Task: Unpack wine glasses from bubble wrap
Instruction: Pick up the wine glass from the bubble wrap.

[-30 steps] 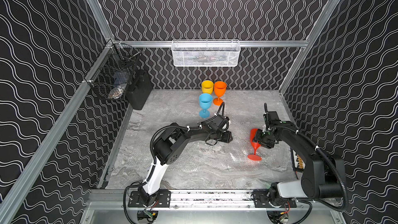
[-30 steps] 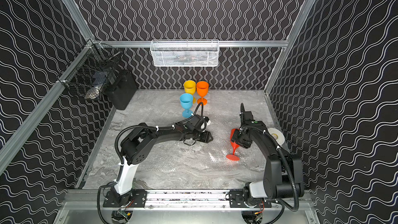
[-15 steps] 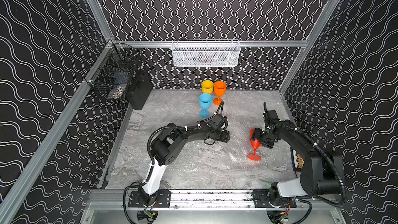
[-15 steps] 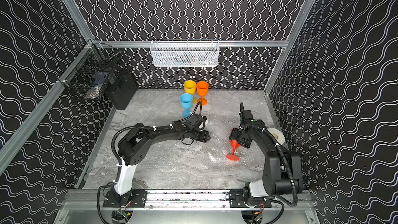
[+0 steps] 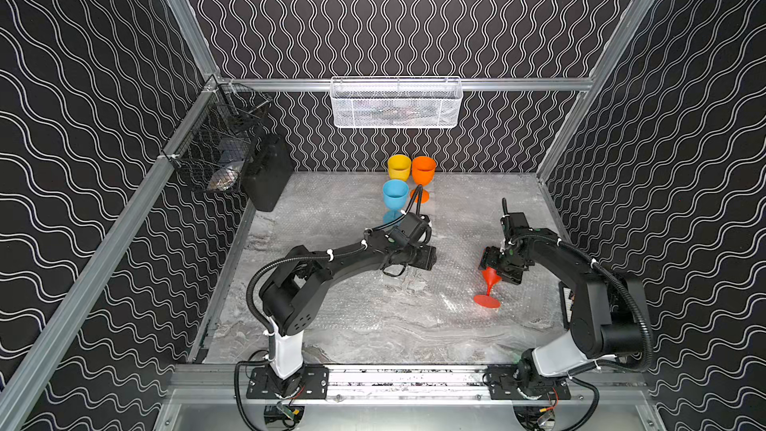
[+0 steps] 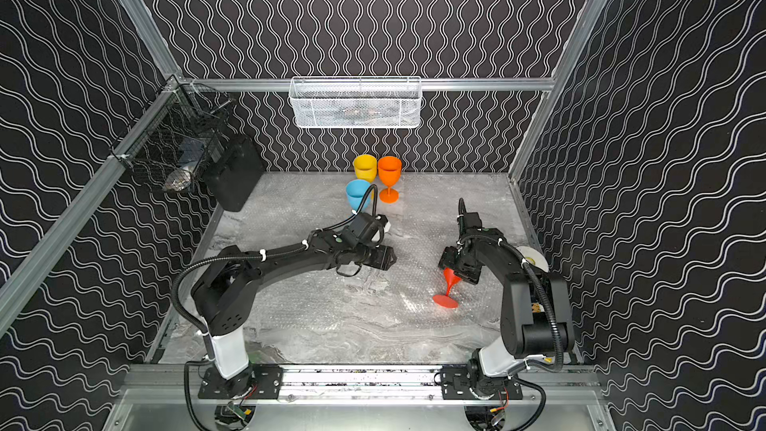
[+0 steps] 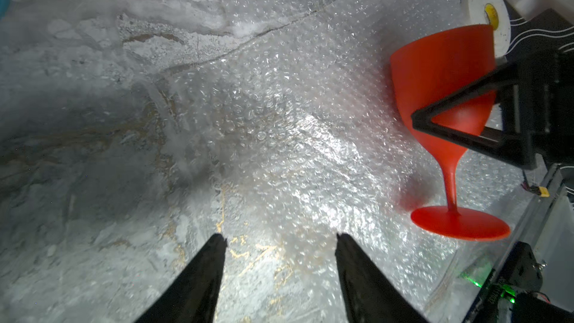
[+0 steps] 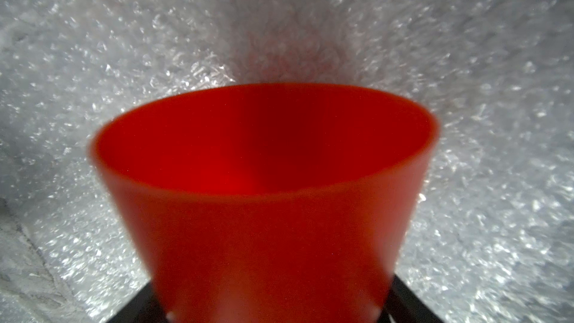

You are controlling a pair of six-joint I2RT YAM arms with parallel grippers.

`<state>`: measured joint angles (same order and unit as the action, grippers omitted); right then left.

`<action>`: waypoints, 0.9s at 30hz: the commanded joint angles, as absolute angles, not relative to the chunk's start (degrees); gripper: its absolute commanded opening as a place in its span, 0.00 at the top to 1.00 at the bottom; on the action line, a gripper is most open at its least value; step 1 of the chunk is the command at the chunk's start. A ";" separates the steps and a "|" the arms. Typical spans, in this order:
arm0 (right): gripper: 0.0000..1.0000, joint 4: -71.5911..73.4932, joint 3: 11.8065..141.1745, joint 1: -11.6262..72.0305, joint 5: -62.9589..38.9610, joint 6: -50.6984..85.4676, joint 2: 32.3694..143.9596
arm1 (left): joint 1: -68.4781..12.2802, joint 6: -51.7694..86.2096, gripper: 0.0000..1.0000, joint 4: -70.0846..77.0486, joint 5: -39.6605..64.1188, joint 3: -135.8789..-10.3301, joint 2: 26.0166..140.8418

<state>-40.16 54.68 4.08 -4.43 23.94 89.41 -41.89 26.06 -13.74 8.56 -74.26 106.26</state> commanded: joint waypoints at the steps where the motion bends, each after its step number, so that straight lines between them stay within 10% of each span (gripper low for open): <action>1: 0.23 -38.78 54.67 4.13 -3.59 23.55 89.87 | -41.76 25.58 0.38 -14.23 7.59 -73.28 104.22; 27: 0.55 -41.68 53.66 5.98 -2.92 23.38 84.09 | -41.62 26.89 0.38 -12.83 8.96 -70.88 99.93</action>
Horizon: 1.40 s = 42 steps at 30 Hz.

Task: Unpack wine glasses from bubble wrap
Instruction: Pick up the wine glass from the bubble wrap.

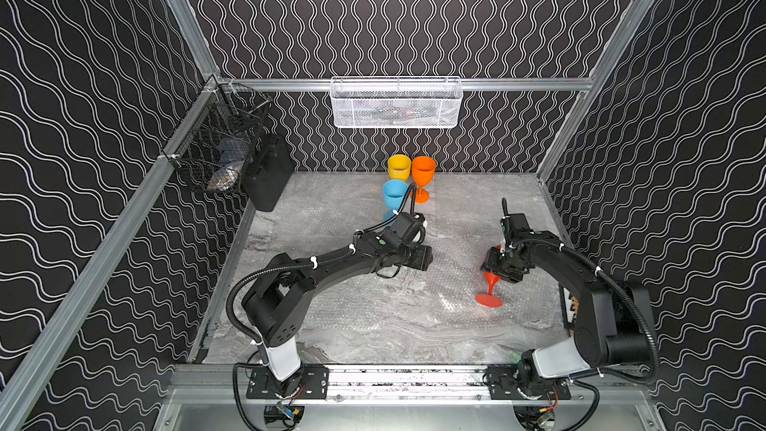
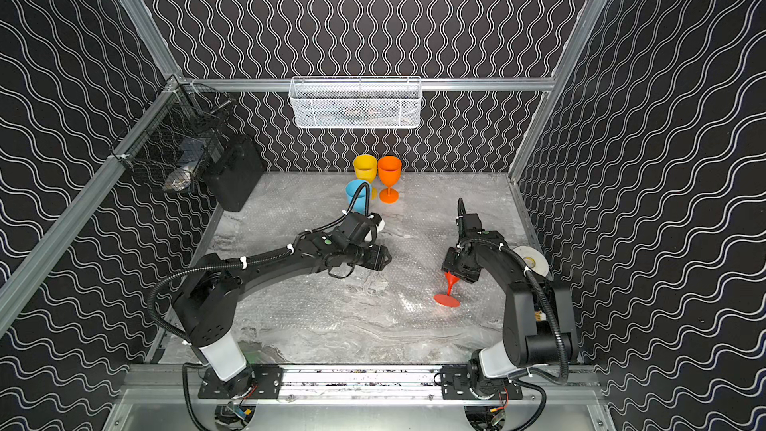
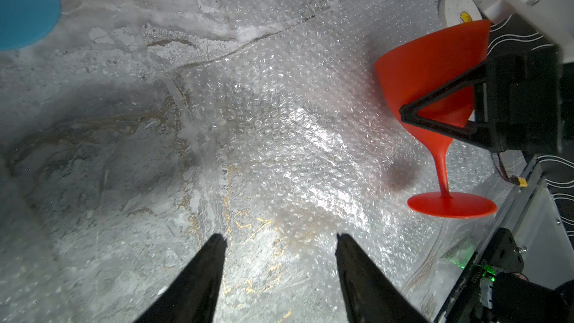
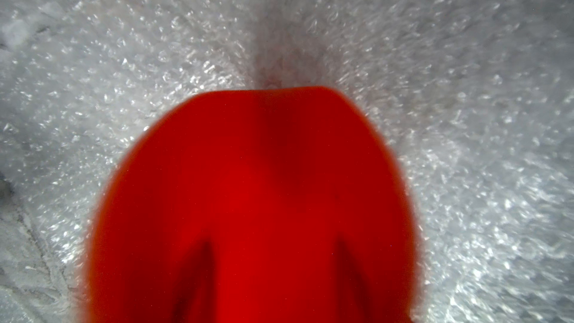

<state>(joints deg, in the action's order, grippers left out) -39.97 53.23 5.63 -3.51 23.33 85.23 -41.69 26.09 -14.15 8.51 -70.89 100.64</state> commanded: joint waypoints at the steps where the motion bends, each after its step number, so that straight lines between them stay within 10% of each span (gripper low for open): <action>1: 0.55 -42.07 54.04 6.26 -2.47 23.44 83.62 | -41.57 26.96 0.38 -12.91 9.21 -71.10 100.03; 42: 0.53 -11.38 49.56 38.90 1.54 7.90 67.06 | -21.79 42.72 0.39 -19.78 45.99 -79.76 96.49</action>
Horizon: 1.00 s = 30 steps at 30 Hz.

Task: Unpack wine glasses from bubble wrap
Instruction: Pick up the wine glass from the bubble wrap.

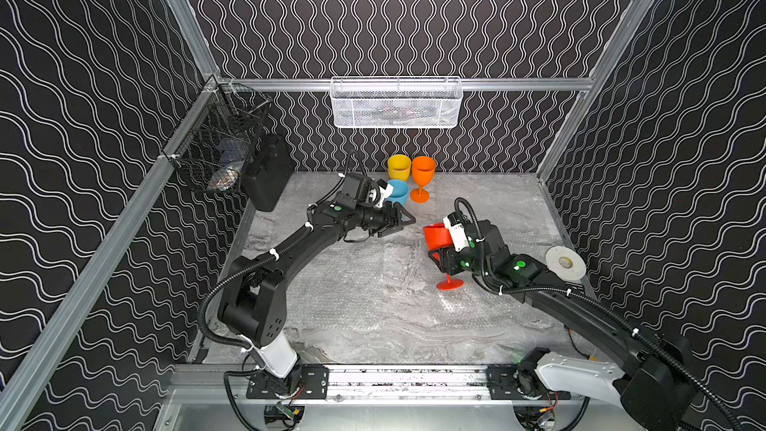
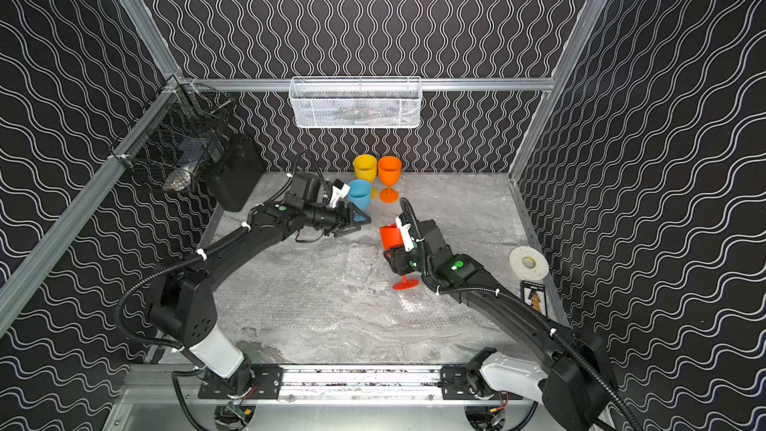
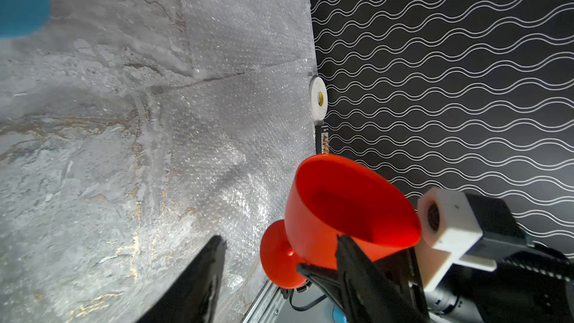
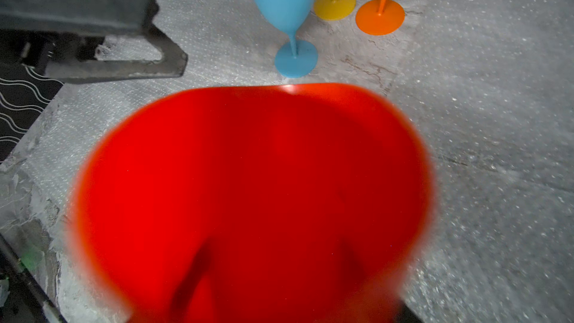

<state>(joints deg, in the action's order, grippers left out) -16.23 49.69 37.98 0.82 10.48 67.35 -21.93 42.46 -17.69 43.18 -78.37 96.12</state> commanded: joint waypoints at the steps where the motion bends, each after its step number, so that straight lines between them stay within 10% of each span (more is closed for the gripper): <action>1: 0.53 -11.00 49.52 39.38 1.69 7.47 67.20 | -21.80 42.55 0.39 -20.43 46.21 -80.11 96.50; 30: 0.52 -5.75 49.66 47.81 5.30 1.96 70.49 | -21.78 25.67 0.64 -46.63 46.01 -87.67 98.52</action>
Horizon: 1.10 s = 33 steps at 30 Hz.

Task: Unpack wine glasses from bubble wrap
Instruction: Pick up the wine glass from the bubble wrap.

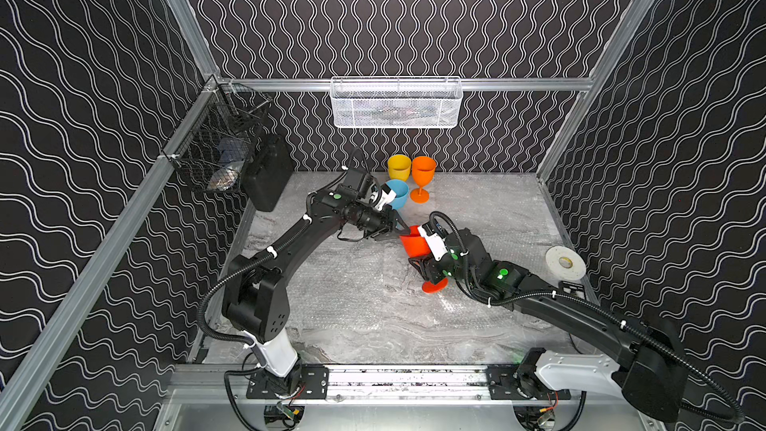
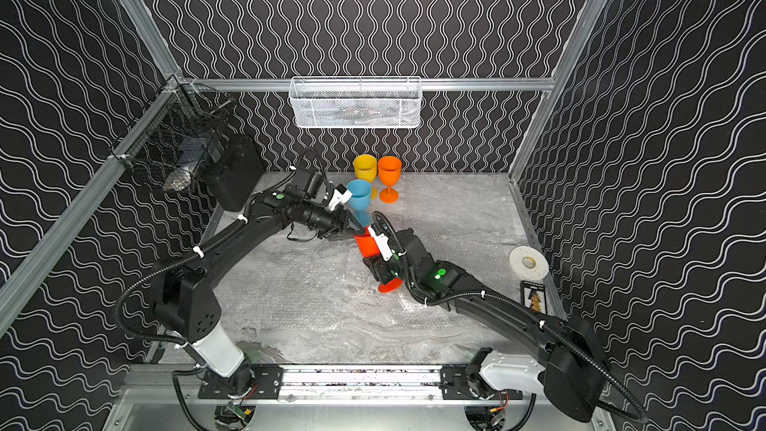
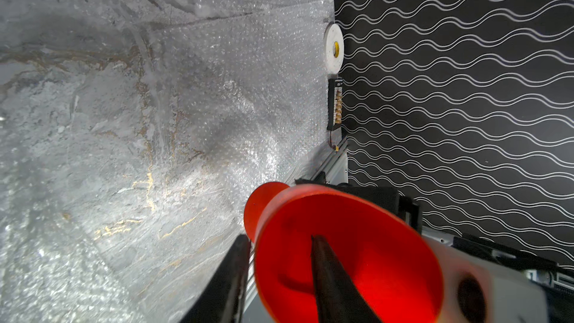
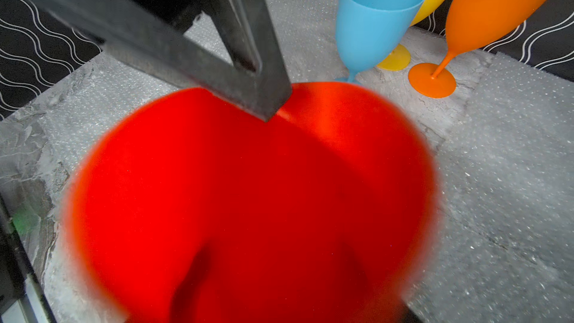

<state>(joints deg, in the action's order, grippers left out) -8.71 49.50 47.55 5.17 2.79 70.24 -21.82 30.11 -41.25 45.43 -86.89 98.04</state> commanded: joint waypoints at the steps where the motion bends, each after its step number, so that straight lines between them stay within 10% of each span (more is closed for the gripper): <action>1: 0.52 -5.56 49.74 47.94 5.22 1.94 70.65 | -21.86 24.96 0.65 -47.59 46.15 -87.82 98.74; 33: 0.45 -3.07 50.54 49.22 7.73 1.13 75.25 | -21.86 19.94 1.00 -52.30 45.97 -88.99 97.76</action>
<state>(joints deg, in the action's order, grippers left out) -7.75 50.09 49.28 5.34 -0.12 74.67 -21.71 21.06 -51.44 39.97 -89.10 98.94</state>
